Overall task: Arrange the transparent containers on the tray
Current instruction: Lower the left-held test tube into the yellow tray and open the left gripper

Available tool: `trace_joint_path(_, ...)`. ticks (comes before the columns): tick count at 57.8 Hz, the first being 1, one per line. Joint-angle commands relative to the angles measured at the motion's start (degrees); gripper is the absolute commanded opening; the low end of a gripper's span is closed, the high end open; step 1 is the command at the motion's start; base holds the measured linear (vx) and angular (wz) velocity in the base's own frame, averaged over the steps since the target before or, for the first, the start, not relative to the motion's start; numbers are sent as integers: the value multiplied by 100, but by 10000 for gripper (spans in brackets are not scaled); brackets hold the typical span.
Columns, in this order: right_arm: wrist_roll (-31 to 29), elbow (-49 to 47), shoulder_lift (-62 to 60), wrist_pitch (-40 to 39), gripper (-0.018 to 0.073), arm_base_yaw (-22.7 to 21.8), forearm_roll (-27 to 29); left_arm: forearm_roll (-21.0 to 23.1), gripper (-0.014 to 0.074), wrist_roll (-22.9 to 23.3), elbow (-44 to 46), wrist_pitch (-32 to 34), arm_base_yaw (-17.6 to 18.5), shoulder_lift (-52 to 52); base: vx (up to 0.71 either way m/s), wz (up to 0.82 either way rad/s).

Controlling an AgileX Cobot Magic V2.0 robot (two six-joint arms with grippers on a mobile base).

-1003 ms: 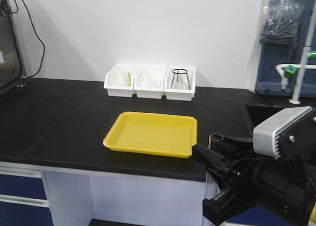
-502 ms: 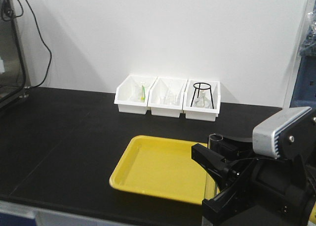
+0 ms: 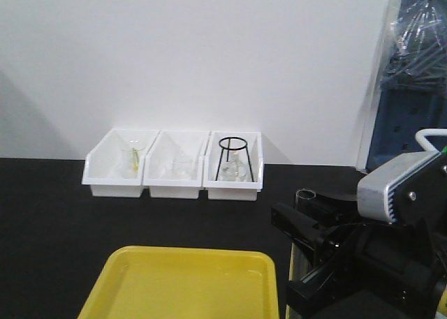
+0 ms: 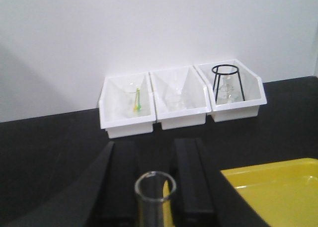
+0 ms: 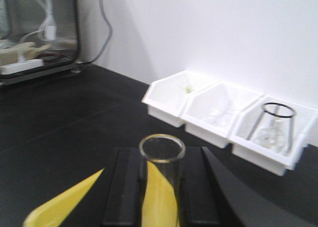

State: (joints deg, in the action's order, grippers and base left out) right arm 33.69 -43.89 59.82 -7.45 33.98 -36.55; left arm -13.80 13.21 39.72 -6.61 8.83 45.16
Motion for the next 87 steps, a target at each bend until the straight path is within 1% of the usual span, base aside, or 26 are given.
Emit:
trace_joint_path(1, 0, -183, -120, -376, -11, -22, 31, 36, -7, 18, 158, 441, 35, -42, 29, -45)
trace_joint_path(24, 0, -183, -120, -376, -11, -22, 31, 36, -7, 18, 158, 441, 35, -32, 18, -35)
trace_joint_path(62, 0, -183, -120, -345, -11, -22, 31, 36, -7, 18, 158, 441, 35, -32, 1, -2)
trace_joint_path(67, 0, -183, -120, -341, -11, -22, 31, 91, -7, 72, 158, 436, 35, -36, 0, 0)
trace_joint_path(71, 0, -183, -120, -341, -11, -22, 31, 80, -7, 65, 164, 587, 35, -44, 0, 0)
trace_joint_path(72, 0, -183, -120, -341, -11, -22, 31, 88, -7, 71, 170, 950, 35, -44, 0, 0)
trace_joint_path(74, 0, -183, -120, -341, -11, -22, 31, 104, -7, 85, 177, 963, 35, -29, 0, 0)
trace_joint_path(76, 0, -183, -120, -341, -11, -22, 31, 215, -7, 196, 195, 845, 35, 52, 0, 0)
trace_joint_path(78, 0, -183, -120, -339, -11, -22, 31, 311, -7, 291, 241, 587, 35, 157, 0, 0)
trace_joint_path(80, 0, -183, -120, -339, -11, -22, 31, 395, -7, 360, 315, 215, 35, 309, 0, 0)
trace_joint_path(87, 0, -183, -120, -339, -11, -22, 31, 558, -7, 366, 761, -1176, 35, 1123, 0, 0)
